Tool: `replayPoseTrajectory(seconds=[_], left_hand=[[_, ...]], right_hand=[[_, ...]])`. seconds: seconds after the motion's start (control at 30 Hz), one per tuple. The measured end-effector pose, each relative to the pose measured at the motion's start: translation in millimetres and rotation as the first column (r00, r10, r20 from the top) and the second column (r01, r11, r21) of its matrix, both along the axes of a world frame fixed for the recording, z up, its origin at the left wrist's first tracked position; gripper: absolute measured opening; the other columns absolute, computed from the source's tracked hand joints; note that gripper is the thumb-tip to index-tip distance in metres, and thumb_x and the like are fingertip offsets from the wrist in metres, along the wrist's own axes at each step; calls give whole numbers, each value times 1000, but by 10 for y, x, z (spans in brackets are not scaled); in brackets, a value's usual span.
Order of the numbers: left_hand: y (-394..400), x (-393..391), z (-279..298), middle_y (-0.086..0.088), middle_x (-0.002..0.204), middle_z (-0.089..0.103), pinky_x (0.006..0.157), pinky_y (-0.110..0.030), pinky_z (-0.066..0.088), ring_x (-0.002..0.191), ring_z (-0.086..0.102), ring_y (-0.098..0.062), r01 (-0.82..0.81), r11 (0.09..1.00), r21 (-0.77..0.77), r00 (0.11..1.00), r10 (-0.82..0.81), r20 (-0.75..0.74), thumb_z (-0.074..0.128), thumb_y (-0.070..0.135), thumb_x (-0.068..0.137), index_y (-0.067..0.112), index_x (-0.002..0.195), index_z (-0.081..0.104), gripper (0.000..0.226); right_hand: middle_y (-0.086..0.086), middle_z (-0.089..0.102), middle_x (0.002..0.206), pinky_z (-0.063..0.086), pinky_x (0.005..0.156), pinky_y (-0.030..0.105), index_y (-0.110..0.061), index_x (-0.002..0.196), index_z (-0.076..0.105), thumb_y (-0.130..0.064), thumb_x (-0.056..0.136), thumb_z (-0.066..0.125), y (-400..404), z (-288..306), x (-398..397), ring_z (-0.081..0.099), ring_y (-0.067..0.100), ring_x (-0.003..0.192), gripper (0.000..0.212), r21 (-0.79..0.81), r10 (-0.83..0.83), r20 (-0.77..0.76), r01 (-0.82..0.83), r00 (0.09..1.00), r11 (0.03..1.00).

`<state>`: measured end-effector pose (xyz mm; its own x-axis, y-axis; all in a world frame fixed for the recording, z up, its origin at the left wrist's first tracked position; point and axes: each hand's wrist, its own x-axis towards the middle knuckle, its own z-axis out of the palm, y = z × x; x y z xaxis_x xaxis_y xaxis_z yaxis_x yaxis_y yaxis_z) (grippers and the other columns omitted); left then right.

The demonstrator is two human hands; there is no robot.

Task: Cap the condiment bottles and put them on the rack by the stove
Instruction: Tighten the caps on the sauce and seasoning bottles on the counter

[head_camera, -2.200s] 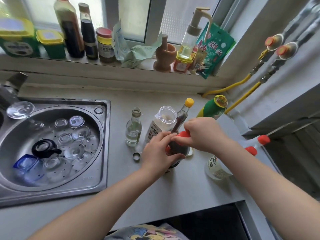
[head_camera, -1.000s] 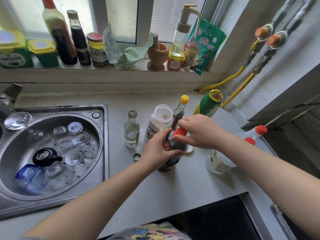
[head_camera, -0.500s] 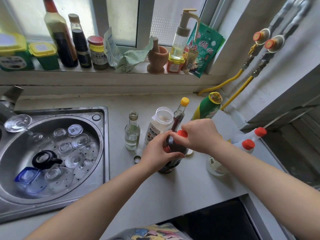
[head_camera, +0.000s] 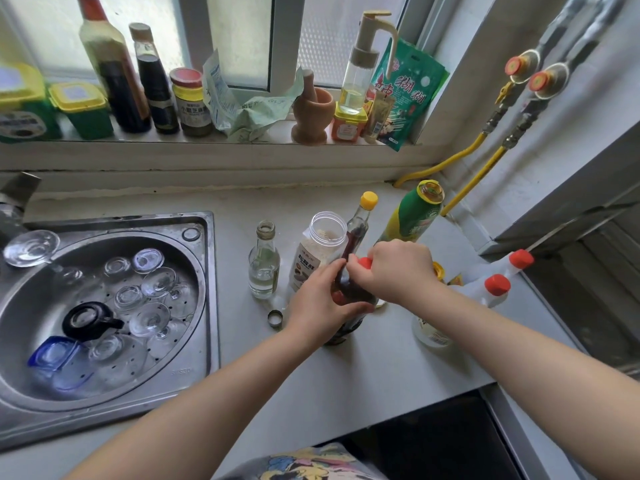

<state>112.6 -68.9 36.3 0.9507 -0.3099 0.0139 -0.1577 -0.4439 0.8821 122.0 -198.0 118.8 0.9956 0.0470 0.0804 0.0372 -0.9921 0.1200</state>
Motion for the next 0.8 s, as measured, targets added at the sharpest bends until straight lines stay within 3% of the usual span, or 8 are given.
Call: replayPoseTrajectory(seconds=[0.07,0.17,0.3,0.43,0.53,0.6,0.7,0.8], left_hand=[[6,-9,0,11,113,58,85,-29,49,105,55,-10,0,1000,2,1000,0,-6,80,52,58,33,125,50,75],[22,20,-13,10,126,56,94,-30,47,114,52,-8,2,1000,13,1000,-2,-4,80,53,58,31,128,49,79],[13,37,-18,8,128,55,97,-34,46,118,49,-9,13,1000,20,1000,-12,-5,76,58,58,29,133,44,87],[7,28,-24,11,119,58,89,-29,47,112,52,-9,13,1000,18,1000,-13,13,77,57,58,33,123,50,74],[10,37,-24,10,119,59,89,-31,48,111,53,-9,14,1000,16,1000,-14,-1,74,60,57,33,128,47,80],[15,34,-36,11,118,59,89,-32,49,110,53,-8,22,1000,11,1000,-22,2,72,63,55,34,129,46,83],[29,29,-40,11,115,58,88,-32,49,107,53,-7,25,999,28,1000,-26,6,75,60,57,32,124,49,77],[31,51,-44,9,129,55,97,-32,45,118,49,-9,18,999,38,1000,-19,17,75,60,58,28,132,45,86]], right_hand=[[1,48,57,28,50,25,-15,55,43,-67,87,26,-7,71,-15,51,21,57,63,-105,105,1,-104,994,989],[-1,49,60,27,52,27,-18,59,38,-74,83,23,-127,187,36,45,19,55,63,-138,372,24,-365,928,921],[1,58,67,34,54,27,-17,71,50,-58,82,35,-242,200,156,56,23,59,44,-160,644,-2,-636,765,754],[2,53,49,26,46,23,-15,54,51,-43,84,41,-163,-1,172,51,23,44,42,-170,554,84,-536,828,827],[4,49,47,24,45,23,-16,49,42,-39,88,41,-20,-13,91,53,24,46,45,-60,295,241,-289,925,955],[2,46,57,27,49,25,-15,55,40,-47,94,32,-2,6,48,50,22,58,51,-96,172,125,-160,977,982],[0,50,57,24,48,25,-18,58,43,-59,92,22,-96,151,60,52,20,54,57,-141,396,75,-384,915,913],[1,55,66,35,54,30,-17,71,49,-53,89,38,-277,148,122,51,22,59,42,-196,618,21,-603,786,773]])
